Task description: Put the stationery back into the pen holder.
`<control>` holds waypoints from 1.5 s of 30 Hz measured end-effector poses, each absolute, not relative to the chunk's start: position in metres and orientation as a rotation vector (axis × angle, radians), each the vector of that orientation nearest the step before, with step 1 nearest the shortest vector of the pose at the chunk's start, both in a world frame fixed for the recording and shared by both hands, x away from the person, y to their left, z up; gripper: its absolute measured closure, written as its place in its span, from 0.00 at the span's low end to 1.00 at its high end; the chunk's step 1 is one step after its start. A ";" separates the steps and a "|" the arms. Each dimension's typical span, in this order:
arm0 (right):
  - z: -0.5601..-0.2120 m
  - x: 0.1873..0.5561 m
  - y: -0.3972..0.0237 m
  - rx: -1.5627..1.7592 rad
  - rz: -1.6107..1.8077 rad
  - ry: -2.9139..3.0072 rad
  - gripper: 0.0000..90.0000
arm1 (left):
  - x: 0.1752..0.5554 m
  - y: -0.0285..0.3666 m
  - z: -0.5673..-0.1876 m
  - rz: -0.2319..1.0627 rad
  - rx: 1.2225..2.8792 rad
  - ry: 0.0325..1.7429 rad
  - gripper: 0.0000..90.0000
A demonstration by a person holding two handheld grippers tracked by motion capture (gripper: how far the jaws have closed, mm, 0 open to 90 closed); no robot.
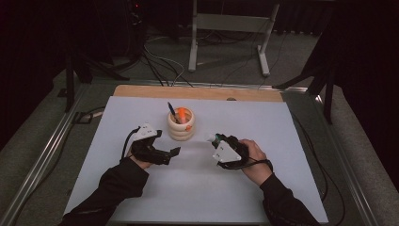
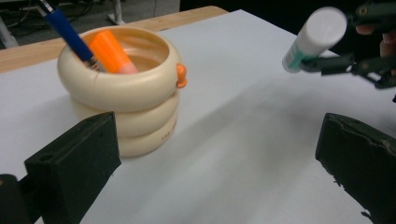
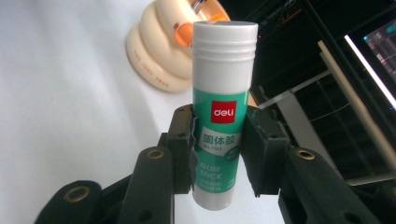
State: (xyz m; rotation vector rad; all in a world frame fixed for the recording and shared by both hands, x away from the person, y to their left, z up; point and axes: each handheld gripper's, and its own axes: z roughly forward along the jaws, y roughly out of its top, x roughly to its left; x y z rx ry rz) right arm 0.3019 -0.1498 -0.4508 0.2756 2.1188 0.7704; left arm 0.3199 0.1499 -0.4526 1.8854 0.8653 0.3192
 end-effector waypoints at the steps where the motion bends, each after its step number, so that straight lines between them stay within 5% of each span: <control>1: -0.449 0.303 -0.150 0.282 0.789 2.122 0.73 | 0.319 0.152 -0.453 0.312 1.885 0.864 0.00; 45: -0.396 0.340 -0.120 0.674 1.343 2.113 0.73 | 0.284 0.214 -0.497 0.444 1.801 1.068 0.00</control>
